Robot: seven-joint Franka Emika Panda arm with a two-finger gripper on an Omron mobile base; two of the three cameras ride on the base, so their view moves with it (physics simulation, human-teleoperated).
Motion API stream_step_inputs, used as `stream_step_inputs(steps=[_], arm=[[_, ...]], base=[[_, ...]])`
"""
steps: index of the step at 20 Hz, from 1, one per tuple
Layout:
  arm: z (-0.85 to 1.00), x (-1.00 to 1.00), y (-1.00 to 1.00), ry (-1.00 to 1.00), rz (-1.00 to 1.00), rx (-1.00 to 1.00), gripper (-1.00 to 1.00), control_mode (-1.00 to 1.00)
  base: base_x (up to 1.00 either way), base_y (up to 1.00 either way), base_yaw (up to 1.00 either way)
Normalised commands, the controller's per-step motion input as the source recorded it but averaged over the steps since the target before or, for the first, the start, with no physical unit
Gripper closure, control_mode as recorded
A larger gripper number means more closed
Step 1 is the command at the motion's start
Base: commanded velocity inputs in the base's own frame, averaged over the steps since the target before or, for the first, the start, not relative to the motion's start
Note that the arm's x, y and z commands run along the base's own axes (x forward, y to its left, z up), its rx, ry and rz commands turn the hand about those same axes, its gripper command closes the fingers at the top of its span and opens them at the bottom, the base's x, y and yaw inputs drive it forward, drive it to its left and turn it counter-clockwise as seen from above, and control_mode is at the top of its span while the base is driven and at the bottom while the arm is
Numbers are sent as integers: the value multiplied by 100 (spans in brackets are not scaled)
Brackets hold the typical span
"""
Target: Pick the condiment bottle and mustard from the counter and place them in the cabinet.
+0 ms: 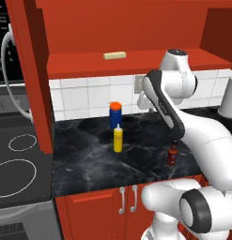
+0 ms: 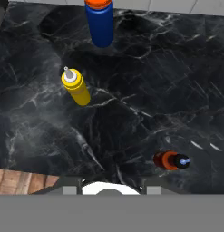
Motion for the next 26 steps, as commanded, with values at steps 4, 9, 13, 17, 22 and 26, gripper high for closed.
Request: stream_step_inputs(steps=[4,9,13,17,22,26], arm=[[-10,-3,-12,-1,0,0,-100,-100],[-23,-21,-45,-4,0,0,-100,-100],[-44,-41,-61,-7,0,0,-100,-100],[-47,-48,-60,-5,0,0,-100,-100],[-54,-53,-61,-2,0,1,-100,-100],[-50,-50,-43,-4,0,0,-100,-100]], base=[[0,0,0],[0,0,0],[0,0,0],[0,0,0],[0,0,0],[0,0,0]])
